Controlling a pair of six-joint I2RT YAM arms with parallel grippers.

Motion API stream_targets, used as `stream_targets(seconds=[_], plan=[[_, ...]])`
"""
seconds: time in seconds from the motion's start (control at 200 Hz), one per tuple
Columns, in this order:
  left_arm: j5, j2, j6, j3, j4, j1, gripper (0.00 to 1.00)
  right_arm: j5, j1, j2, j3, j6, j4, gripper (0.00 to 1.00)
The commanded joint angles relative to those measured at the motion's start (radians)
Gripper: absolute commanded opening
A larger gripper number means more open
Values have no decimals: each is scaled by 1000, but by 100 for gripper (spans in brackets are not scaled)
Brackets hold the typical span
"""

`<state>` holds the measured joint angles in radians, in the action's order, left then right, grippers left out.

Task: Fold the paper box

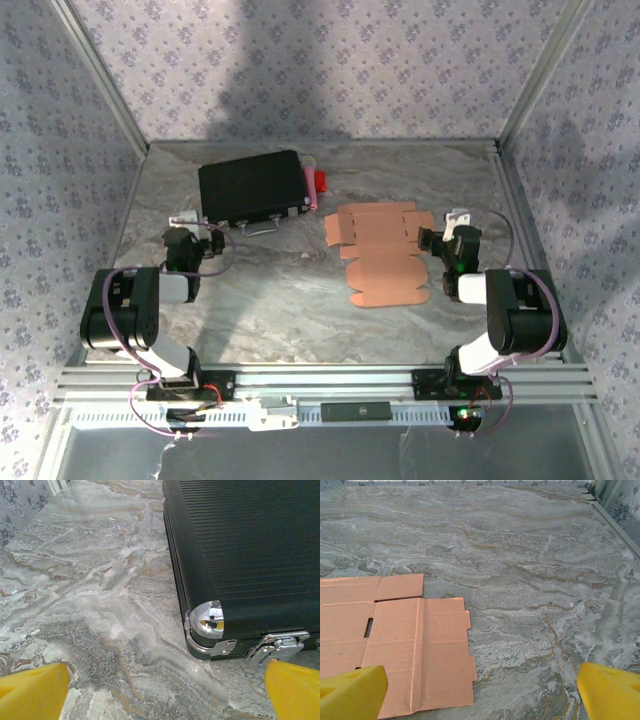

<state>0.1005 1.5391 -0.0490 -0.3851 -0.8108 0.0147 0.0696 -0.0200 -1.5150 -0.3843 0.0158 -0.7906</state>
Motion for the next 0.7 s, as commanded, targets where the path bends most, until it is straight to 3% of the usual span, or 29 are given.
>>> stream_targets(seconds=[0.0, 0.125, 0.235, 0.345, 0.47, 0.51, 0.555, 0.605, 0.65, 0.695], plan=[[-11, -5, 11, -24, -10, -3, 100, -8, -5, -5, -12, 10, -1, 99], [-60, -19, 61, 4, -55, -26, 100, 78, 24, 49, -6, 19, 15, 99], [12, -135, 101, 120, -191, -83, 100, 175, 61, 231, -39, 23, 195, 99], [86, -391, 101, 35, 166, -159, 99, 268, 110, 497, -113, -16, 398, 99], [187, -545, 108, -125, 345, -271, 100, 265, 159, 649, -347, -133, 720, 99], [246, -571, 47, -197, 430, -298, 100, 262, 170, 662, -450, -225, 857, 99], [296, -588, -119, -335, 663, -301, 100, 188, 165, 651, -568, -349, 1028, 99], [321, -593, -433, -506, 1013, -294, 100, 53, 143, 627, -703, -475, 1204, 99], [234, -592, -531, -575, 1104, -280, 100, -198, 117, 608, -754, -547, 1262, 99], [8, -594, -563, -598, 1095, -226, 100, -444, 75, 594, -756, -612, 1188, 99]])
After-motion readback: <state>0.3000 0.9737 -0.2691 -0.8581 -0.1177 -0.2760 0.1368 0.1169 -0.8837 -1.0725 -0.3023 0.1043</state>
